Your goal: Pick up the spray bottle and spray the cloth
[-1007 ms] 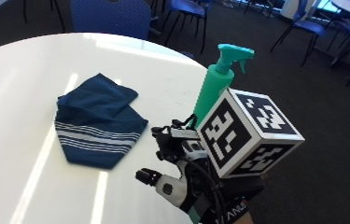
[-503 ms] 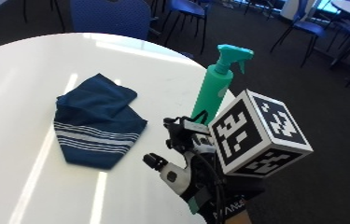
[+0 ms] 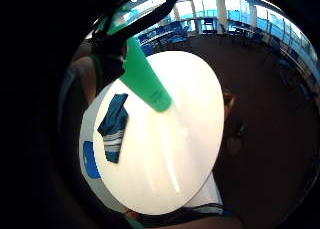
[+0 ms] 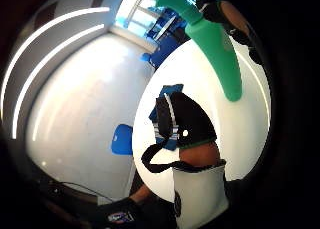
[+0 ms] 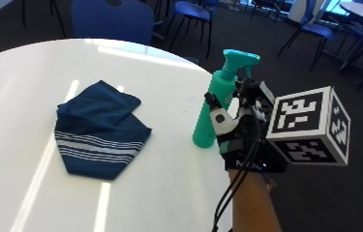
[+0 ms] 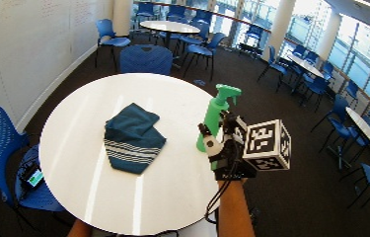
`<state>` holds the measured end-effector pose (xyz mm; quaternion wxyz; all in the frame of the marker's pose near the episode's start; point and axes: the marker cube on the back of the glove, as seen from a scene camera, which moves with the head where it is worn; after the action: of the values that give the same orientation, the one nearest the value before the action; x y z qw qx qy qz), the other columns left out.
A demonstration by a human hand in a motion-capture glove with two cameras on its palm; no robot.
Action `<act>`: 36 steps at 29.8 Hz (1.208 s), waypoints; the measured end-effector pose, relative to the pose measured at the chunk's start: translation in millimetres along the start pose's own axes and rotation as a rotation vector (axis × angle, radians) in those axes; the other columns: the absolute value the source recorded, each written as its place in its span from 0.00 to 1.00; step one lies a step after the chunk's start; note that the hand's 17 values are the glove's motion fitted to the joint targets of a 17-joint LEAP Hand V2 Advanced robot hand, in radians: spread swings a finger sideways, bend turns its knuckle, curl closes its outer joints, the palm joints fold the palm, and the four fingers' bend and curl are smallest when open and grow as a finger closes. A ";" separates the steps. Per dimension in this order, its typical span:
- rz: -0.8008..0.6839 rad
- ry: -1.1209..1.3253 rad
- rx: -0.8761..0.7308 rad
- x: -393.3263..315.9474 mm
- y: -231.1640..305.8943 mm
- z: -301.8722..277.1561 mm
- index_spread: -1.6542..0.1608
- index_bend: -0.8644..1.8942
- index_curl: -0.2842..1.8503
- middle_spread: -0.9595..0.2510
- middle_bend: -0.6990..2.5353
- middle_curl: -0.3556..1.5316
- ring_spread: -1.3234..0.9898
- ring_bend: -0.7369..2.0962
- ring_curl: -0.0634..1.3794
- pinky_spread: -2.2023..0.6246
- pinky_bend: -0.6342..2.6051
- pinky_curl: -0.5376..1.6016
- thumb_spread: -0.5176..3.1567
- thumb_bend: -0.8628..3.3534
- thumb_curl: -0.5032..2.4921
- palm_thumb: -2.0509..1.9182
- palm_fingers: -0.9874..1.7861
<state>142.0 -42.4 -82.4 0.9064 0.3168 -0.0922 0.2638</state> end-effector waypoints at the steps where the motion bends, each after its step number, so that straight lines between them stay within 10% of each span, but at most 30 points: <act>1: 0.018 -0.002 0.021 1.4 -6.1 2.3 0.69 0.34 0.25 0.76 0.29 0.35 0.55 0.42 0.28 0.84 0.28 0.41 0.47 0.20 0.27 0.66 0.63; 36: 0.117 -0.391 0.317 9.1 -80.9 82.5 0.71 0.38 0.28 0.67 0.30 0.39 0.52 0.38 0.27 0.81 0.26 0.41 0.40 0.20 0.30 0.72 0.73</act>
<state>193.1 -143.3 -57.4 0.7935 0.4941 -0.2414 0.2608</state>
